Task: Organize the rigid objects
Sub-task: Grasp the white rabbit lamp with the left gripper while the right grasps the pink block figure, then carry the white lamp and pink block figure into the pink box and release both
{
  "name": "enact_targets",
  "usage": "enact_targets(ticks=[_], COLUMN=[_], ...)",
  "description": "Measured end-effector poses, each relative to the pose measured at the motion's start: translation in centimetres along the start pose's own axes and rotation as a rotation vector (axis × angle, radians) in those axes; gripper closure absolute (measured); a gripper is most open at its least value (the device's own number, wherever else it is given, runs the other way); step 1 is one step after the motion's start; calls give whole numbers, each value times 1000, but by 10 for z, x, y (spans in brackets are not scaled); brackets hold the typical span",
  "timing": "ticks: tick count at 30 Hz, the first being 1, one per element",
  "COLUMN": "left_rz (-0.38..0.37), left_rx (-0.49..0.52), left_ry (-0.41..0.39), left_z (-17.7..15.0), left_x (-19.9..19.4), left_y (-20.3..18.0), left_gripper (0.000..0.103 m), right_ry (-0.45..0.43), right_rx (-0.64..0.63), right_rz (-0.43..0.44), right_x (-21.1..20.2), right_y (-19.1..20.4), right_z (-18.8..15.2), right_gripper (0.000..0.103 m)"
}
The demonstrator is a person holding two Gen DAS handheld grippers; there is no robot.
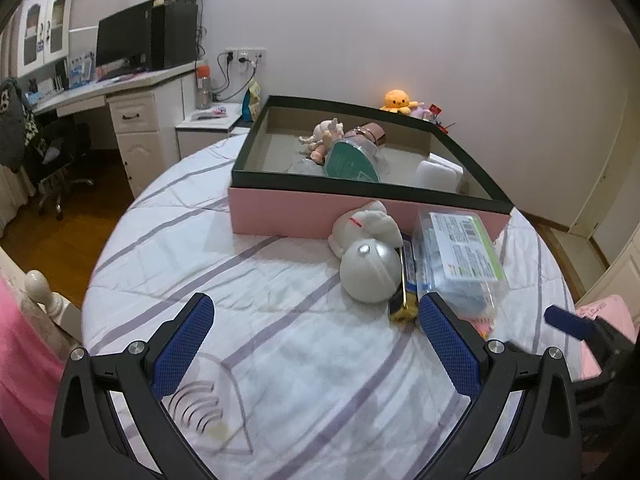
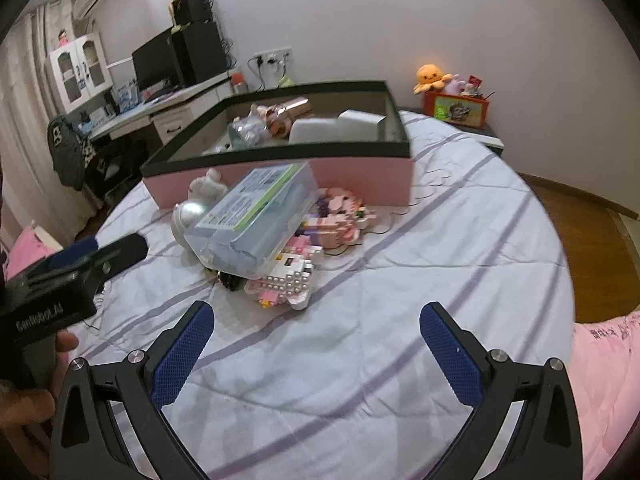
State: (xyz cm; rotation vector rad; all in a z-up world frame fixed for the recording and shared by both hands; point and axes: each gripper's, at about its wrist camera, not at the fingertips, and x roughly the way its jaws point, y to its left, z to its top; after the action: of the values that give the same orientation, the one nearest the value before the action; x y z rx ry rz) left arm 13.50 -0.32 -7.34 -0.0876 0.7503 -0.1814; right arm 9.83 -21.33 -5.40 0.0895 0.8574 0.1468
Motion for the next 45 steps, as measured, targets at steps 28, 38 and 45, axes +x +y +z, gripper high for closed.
enact_targets(ticks=[28,38,45], left_rz=[-137,-130,-117], left_rx=[-37,-30,-33], left_ry=[76,66,18], left_z=[20,15,4], left_x=[58,49,18], left_y=[-3,-1,10], left_gripper=[43,43,43], right_ry=[42,35,0], right_rx=[-15,-28,-14], right_rz=[27,20,37], right_x=[26,25,2], right_y=[-1,2,-3], right_z=[6,6,1], right_gripper=[53,54,54])
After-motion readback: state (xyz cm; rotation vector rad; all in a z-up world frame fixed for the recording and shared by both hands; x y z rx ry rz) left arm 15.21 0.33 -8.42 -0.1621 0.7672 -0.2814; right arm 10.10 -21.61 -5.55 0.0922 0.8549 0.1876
